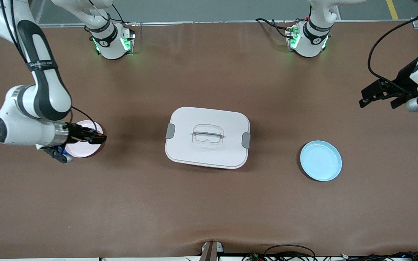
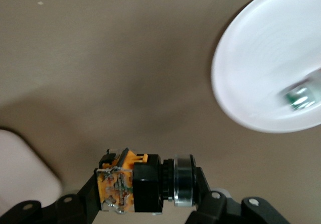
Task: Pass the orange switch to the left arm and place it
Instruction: 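Lift the switch over the white box with the right gripper while the left gripper approaches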
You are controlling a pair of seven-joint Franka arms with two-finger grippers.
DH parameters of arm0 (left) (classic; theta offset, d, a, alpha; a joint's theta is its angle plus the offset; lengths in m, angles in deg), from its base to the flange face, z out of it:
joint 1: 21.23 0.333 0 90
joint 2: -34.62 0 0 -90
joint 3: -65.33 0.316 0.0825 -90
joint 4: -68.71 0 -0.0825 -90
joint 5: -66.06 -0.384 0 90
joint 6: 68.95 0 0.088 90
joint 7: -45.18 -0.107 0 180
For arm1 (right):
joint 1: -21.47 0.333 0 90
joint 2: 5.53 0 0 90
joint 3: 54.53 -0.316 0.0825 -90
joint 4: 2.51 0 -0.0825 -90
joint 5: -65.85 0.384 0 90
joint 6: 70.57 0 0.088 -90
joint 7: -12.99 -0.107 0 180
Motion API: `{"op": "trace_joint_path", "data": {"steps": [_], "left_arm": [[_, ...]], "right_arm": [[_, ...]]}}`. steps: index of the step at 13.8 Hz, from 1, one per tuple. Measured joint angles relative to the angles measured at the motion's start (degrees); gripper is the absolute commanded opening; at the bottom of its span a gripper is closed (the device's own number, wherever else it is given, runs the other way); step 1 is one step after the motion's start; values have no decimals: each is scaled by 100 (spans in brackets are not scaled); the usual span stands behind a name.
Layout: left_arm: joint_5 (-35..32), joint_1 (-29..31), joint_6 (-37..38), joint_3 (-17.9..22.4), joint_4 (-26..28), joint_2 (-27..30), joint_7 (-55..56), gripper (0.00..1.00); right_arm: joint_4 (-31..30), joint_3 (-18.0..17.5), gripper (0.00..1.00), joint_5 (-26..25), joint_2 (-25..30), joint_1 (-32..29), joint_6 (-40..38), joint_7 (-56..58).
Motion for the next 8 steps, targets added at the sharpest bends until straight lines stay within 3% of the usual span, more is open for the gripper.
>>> {"op": "trace_joint_path", "data": {"steps": [4, 8], "left_arm": [[1031, 0, 128, -1, -10, 56, 0, 100], [1812, -18, 156, -16, -5, 28, 0, 100]], "right_arm": [[347, -19, 0, 968, -8, 809, 74, -1479], [906, -21, 0, 1111, -27, 1418, 194, -2970]]}}
